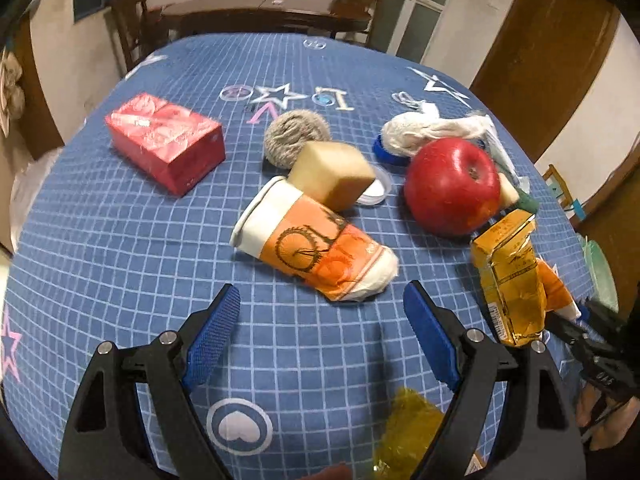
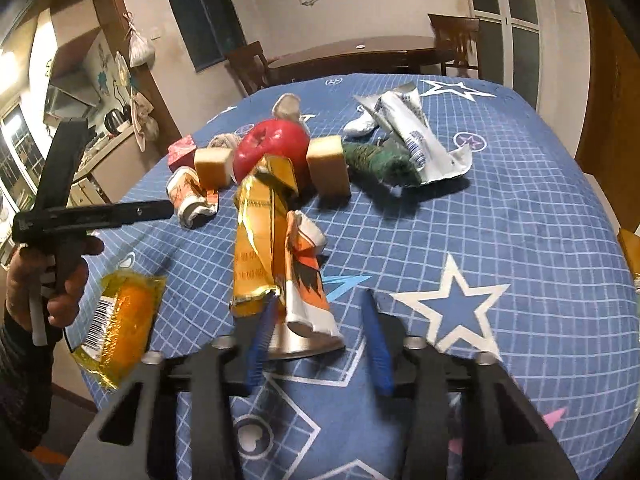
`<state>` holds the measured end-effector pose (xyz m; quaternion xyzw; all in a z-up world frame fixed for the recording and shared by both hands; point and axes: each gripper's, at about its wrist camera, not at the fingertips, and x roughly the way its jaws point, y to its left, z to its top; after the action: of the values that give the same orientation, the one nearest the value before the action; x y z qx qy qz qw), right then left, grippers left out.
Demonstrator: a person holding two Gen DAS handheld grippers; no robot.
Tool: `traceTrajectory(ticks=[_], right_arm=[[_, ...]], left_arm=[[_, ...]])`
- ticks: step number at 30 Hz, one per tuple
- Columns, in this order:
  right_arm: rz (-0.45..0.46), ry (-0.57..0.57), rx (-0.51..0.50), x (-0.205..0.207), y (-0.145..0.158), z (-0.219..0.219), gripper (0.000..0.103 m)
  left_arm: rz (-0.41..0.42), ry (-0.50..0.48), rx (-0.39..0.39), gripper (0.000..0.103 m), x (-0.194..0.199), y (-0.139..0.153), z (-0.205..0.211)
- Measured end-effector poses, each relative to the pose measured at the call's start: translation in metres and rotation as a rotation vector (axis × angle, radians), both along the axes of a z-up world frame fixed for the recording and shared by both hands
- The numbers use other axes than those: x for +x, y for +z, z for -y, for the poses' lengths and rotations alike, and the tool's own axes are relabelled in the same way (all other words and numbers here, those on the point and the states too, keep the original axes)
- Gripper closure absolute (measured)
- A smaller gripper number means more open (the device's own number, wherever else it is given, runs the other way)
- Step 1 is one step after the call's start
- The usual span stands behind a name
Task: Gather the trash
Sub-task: 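Grasp the orange-white paper wrapper with the right tool, then grasp the beige sponge block with the left tool while the right tool holds the wrapper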
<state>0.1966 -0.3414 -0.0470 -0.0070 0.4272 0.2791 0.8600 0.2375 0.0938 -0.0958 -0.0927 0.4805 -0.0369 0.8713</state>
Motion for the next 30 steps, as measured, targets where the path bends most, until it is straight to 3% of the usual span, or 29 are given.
traceTrajectory(ticks=[3, 6, 11, 14, 20, 24, 30], right_arm=[[0.041, 0.024, -0.012, -0.008, 0.002, -0.01, 0.094], [0.111, 0.06, -0.008, -0.023, 0.016, -0.017, 0.095], [0.14, -0.031, 0.008, -0.02, 0.028, 0.003, 0.095], [0.144, -0.057, 0.016, -0.023, 0.032, 0.015, 0.095], [0.168, -0.11, 0.051, -0.034, 0.039, 0.044, 0.095], [0.171, -0.133, 0.067, -0.038, 0.039, 0.054, 0.095], [0.154, -0.133, 0.059, -0.05, 0.033, 0.064, 0.095]], left_arm=[[-0.016, 0.019, -0.001, 0.023, 0.004, -0.006, -0.008], [-0.044, 0.035, -0.024, 0.023, 0.009, -0.013, -0.015], [-0.031, 0.042, -0.033, 0.023, 0.016, -0.009, -0.011], [0.008, 0.027, 0.012, 0.023, 0.011, 0.004, -0.003], [0.146, -0.102, 0.102, 0.023, 0.02, 0.035, 0.035], [0.158, -0.208, 0.143, 0.023, 0.037, 0.038, 0.062], [0.188, -0.276, 0.199, 0.023, 0.024, 0.037, 0.07]])
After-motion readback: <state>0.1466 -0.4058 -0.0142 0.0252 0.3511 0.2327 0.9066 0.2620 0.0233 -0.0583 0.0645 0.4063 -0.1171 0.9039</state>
